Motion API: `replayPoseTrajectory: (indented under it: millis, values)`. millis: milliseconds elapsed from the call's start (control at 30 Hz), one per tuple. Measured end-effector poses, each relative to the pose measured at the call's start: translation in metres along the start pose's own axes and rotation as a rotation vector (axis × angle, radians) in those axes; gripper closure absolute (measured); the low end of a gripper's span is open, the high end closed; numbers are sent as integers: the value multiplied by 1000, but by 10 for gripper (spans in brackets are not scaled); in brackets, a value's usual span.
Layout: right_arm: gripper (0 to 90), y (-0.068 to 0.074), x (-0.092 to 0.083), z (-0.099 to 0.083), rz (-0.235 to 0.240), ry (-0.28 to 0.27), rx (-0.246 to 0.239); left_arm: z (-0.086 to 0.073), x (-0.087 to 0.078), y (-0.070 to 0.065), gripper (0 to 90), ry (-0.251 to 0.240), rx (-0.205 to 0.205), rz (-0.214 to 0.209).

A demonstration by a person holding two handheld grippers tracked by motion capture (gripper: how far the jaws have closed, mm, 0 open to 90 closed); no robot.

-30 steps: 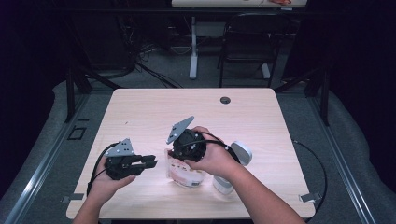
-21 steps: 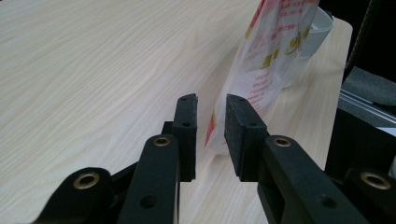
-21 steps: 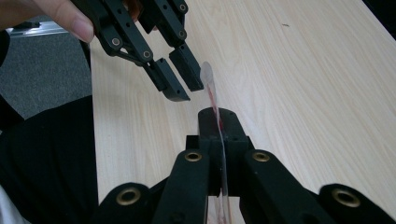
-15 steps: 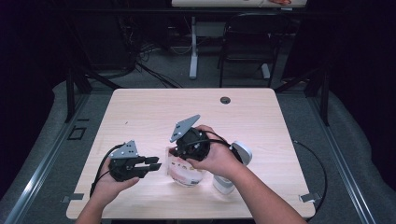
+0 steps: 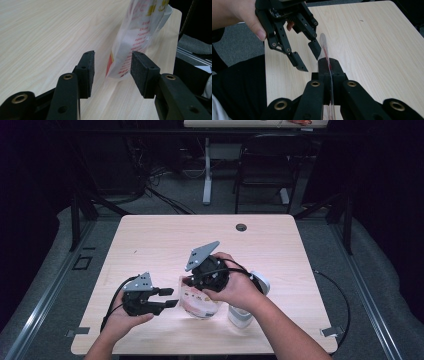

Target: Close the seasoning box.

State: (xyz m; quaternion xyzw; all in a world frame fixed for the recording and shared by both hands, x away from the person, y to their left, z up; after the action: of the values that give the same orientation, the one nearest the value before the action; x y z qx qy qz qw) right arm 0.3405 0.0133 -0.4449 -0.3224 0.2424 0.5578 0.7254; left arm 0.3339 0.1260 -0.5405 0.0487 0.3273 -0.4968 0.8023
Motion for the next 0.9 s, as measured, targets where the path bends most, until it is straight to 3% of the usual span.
replayPoseTrajectory:
  millis: [333, 567, 900]
  values:
    - [900, 1, -8, 3, -4, -14, -13, -3, 13, -3, 488, 19, 10, -15]
    - [900, 1, -13, 5, -7, -24, -14, -5, 22, -10, 474, 38, 26, -50]
    - [900, 1, -17, 7, -13, -36, -18, -12, 33, -14, 468, 76, 48, -58]
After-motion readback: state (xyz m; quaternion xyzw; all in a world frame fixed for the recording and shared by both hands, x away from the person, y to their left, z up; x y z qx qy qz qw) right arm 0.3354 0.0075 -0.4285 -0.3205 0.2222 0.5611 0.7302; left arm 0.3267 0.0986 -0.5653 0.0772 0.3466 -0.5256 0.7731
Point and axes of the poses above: each handheld gripper's, and its own axes: x roughly forward along the jaws, z roughly out of its top, y roughly to its left, the point moved 9 cm from there along x, roughly forward along the jaws, and after that the axes turned 9 degrees about -x, right-handed, at the moved point
